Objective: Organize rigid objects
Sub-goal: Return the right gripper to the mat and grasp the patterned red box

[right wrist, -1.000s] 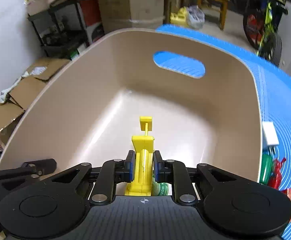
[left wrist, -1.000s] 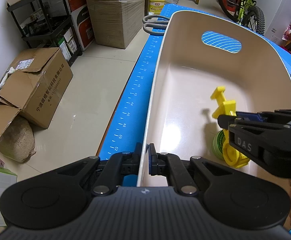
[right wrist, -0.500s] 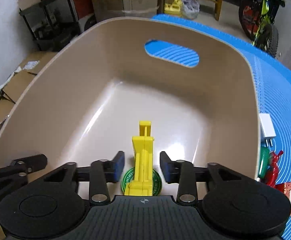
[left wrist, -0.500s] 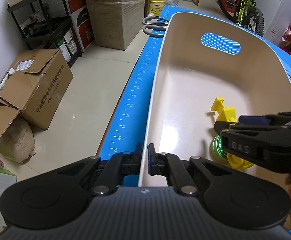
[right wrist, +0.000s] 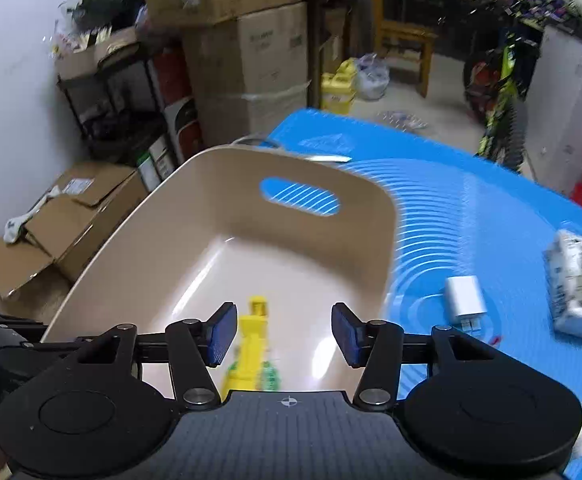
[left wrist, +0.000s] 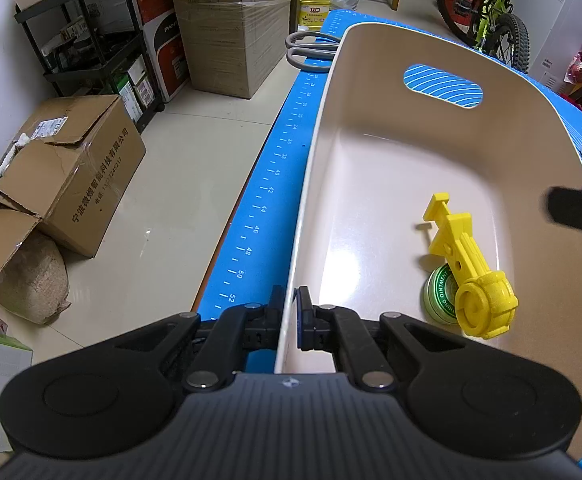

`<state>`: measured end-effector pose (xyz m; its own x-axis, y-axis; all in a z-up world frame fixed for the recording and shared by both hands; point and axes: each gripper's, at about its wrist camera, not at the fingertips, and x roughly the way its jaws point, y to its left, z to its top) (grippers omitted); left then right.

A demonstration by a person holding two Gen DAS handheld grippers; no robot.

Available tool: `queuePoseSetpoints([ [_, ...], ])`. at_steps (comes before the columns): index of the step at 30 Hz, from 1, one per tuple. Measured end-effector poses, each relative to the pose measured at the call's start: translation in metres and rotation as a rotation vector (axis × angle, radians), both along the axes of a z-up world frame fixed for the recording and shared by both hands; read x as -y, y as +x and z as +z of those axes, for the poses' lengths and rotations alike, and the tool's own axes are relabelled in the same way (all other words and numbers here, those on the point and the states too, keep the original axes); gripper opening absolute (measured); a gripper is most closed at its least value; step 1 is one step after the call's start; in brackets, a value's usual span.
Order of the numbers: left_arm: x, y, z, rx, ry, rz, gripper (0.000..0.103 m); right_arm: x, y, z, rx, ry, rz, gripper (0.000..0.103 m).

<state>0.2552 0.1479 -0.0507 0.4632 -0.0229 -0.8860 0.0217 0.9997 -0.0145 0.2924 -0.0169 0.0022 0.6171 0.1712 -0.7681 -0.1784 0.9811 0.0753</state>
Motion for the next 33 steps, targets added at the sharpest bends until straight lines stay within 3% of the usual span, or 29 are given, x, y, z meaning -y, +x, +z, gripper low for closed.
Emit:
queuePoseSetpoints([
  [6, 0.000, 0.001, 0.000, -0.001, -0.001, 0.001, 0.008, 0.057, -0.013, 0.005, 0.023, -0.021, -0.102, 0.063],
  [14, 0.000, -0.001, 0.000, -0.001, 0.001, 0.003, 0.008, 0.125, -0.028, -0.024, -0.010, -0.047, -0.216, 0.063],
  [27, 0.001, 0.000, -0.001, -0.003, 0.006, 0.005, 0.008, 0.162, -0.035, -0.082, -0.078, -0.120, -0.217, 0.063],
  [33, 0.001, 0.001, 0.000, -0.004, 0.005, 0.005, 0.008, 0.178, -0.029, -0.102, -0.093, -0.093, -0.248, 0.064],
])
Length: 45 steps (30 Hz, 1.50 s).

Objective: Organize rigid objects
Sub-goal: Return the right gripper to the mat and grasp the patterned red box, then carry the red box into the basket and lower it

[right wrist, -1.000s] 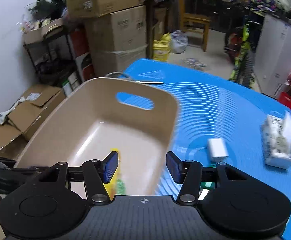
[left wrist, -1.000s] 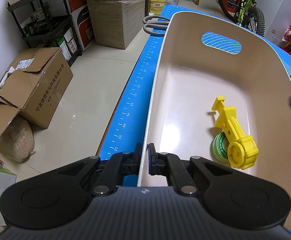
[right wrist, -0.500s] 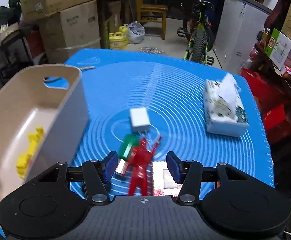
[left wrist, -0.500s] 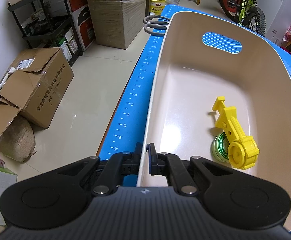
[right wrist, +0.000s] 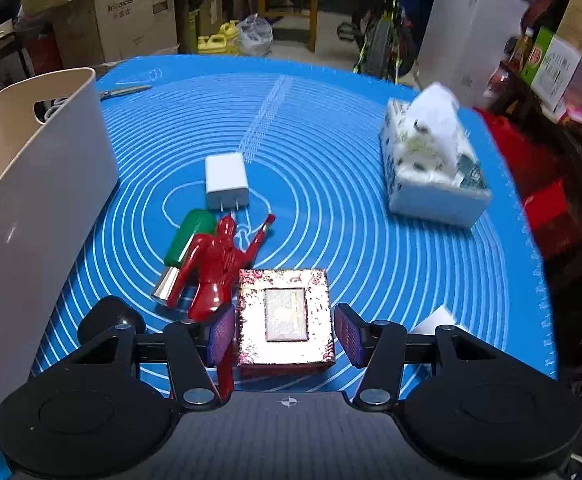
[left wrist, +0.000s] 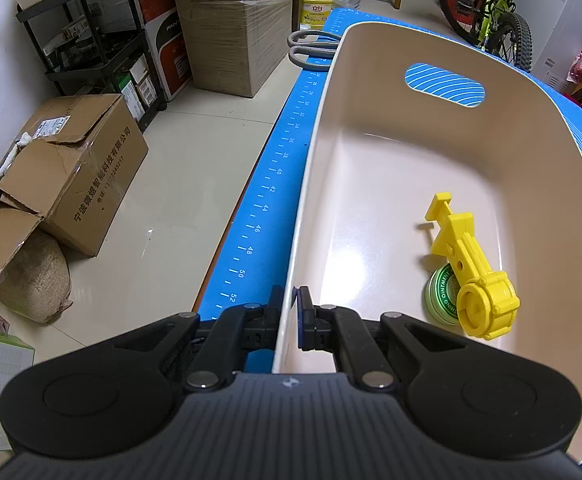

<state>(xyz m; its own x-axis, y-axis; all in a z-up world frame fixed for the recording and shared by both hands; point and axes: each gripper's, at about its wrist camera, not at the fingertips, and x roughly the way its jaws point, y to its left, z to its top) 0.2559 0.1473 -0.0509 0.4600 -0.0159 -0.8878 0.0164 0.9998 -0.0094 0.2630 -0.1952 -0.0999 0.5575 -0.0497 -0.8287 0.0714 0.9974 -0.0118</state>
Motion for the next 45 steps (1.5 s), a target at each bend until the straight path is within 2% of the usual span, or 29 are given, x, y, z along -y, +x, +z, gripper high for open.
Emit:
queuePoseSetpoints([
  [7, -0.001, 0.000, 0.000, 0.000, -0.002, 0.001, 0.008, 0.000, 0.006, -0.012, 0.008, 0.005, -0.012, 0.064],
  [10, 0.000, 0.000, 0.000, 0.000, -0.001, 0.001, 0.008, 0.003, 0.008, -0.014, 0.014, 0.027, -0.027, 0.058],
  [17, -0.001, 0.000, -0.001, -0.002, -0.005, 0.003, 0.008, -0.006, 0.002, -0.009, 0.041, -0.056, -0.006, 0.058],
  [25, -0.001, 0.000, 0.000, 0.000, -0.006, 0.002, 0.008, -0.015, -0.009, 0.024, 0.134, -0.074, -0.032, 0.058],
  [30, -0.003, 0.000, -0.001, 0.000, -0.006, 0.004, 0.008, -0.024, -0.011, 0.054, 0.212, -0.049, -0.031, 0.058],
  [38, -0.003, 0.000, -0.001, 0.001, -0.004, 0.004, 0.008, -0.064, -0.011, 0.094, 0.324, -0.003, 0.062, 0.058],
  [45, -0.003, 0.000, -0.001, 0.000, -0.004, 0.004, 0.008, -0.107, -0.005, 0.113, 0.369, 0.027, 0.176, 0.059],
])
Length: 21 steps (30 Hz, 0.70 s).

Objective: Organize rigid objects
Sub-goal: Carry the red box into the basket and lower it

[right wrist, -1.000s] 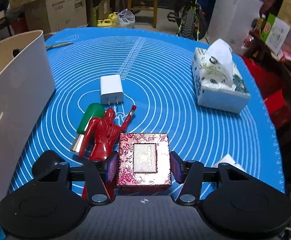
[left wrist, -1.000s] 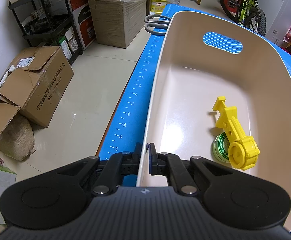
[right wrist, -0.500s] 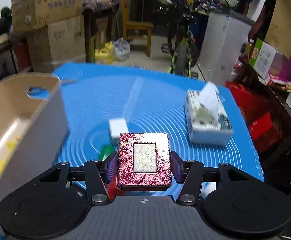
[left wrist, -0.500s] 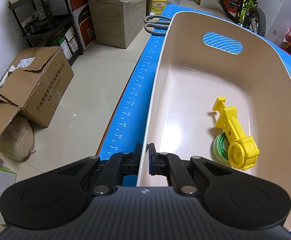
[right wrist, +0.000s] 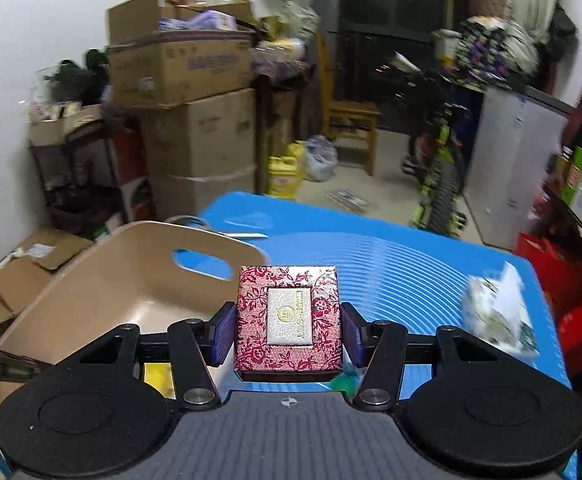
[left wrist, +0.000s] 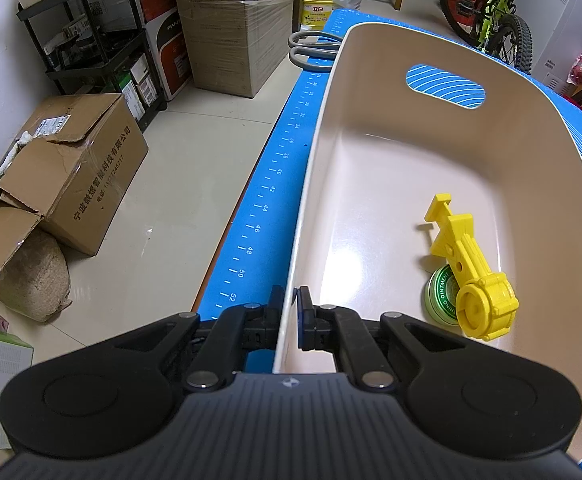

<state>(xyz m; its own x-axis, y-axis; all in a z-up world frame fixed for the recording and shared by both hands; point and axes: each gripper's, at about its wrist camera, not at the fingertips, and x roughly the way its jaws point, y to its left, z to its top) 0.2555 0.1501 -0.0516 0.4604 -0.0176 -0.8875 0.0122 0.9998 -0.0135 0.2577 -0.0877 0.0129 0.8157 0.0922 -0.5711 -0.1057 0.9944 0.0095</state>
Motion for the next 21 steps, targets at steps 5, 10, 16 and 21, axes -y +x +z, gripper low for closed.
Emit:
queuePoseSetpoints([
  [5, 0.000, 0.000, 0.001, 0.000, 0.000, 0.000, 0.008, -0.031, 0.008, 0.000, -0.004, 0.009, 0.072, 0.059],
  [10, 0.000, 0.000, 0.001, 0.000, 0.000, 0.000, 0.008, -0.063, 0.013, -0.011, -0.043, -0.007, 0.153, 0.059],
  [16, 0.000, 0.000, 0.002, 0.000, -0.002, 0.002, 0.008, -0.099, 0.019, -0.036, -0.102, -0.088, 0.222, 0.058],
  [21, 0.001, 0.000, 0.002, -0.001, 0.002, 0.001, 0.008, -0.117, 0.023, -0.052, -0.164, -0.125, 0.249, 0.058],
])
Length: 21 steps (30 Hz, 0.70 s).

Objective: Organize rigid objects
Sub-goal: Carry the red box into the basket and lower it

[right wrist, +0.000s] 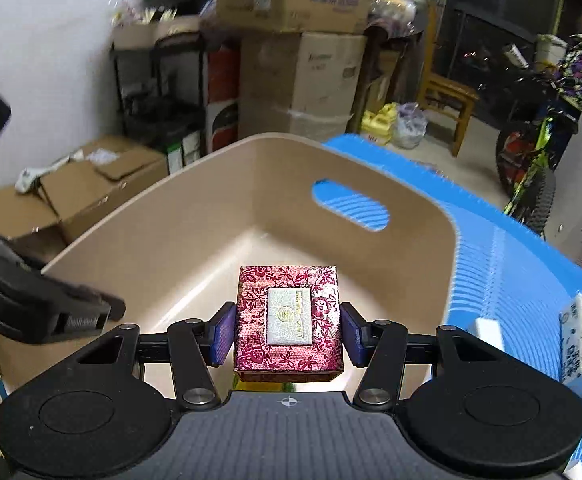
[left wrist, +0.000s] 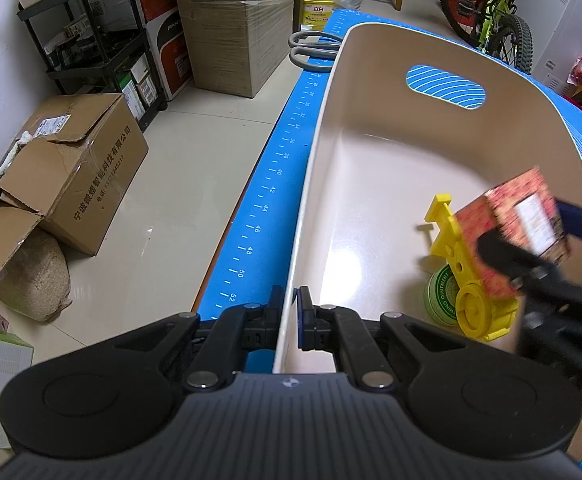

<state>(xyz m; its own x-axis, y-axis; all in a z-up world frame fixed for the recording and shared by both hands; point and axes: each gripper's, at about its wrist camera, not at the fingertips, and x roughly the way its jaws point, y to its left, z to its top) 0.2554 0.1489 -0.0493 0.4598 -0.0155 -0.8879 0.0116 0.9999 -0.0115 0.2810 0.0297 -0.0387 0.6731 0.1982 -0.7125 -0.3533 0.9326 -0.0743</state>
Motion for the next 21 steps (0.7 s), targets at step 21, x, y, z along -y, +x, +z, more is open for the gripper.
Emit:
queuePoseSetpoints([
  [21, 0.002, 0.000, -0.001, 0.000, 0.002, 0.001, 0.008, -0.019, 0.005, -0.008, -0.072, -0.024, 0.062, 0.066],
])
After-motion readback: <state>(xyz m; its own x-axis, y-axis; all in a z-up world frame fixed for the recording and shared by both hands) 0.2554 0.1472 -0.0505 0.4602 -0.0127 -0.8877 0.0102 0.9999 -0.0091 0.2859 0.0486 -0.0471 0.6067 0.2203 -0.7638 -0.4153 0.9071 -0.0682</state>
